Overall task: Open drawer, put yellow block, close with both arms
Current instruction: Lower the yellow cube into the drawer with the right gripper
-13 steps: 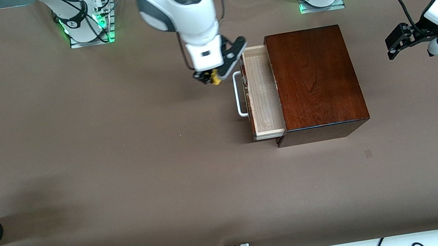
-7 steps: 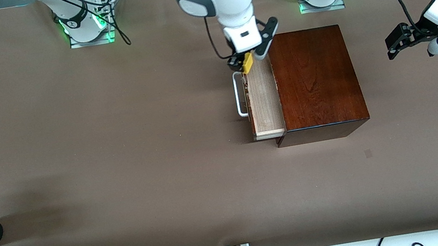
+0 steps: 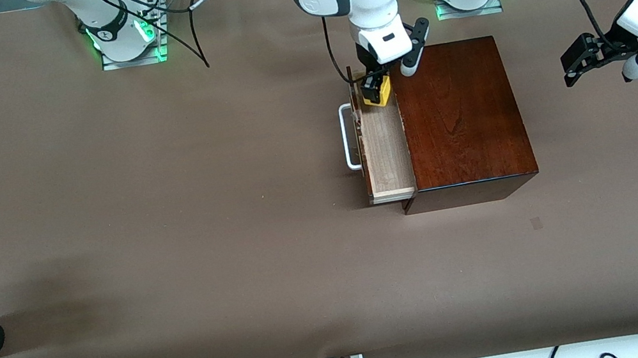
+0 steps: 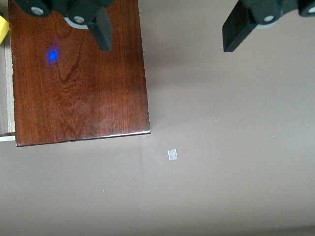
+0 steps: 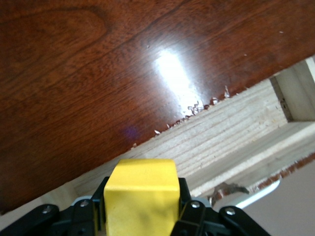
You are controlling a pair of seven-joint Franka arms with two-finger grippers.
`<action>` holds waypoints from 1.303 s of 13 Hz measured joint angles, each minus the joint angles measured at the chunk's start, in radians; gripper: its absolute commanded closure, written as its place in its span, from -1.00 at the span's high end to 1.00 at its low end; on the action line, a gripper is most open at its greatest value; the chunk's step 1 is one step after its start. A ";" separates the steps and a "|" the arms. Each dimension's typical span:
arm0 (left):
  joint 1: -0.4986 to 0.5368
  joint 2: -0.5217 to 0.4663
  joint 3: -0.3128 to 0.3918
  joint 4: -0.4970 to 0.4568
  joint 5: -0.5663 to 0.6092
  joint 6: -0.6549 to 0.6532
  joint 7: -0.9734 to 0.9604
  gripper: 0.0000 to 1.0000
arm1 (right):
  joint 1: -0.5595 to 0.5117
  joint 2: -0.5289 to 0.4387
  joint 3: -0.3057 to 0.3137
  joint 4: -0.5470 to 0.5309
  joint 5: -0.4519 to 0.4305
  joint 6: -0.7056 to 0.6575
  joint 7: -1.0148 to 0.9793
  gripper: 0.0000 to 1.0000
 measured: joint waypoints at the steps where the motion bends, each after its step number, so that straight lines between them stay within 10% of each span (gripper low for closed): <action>1: 0.000 0.000 0.000 0.000 0.000 0.000 0.000 1.00 | 0.000 0.011 -0.001 0.003 -0.003 0.006 -0.025 -1.00; 17: 0.000 0.000 -0.006 0.000 0.000 0.000 0.000 1.00 | -0.010 0.081 -0.028 0.005 -0.009 0.061 -0.298 -1.00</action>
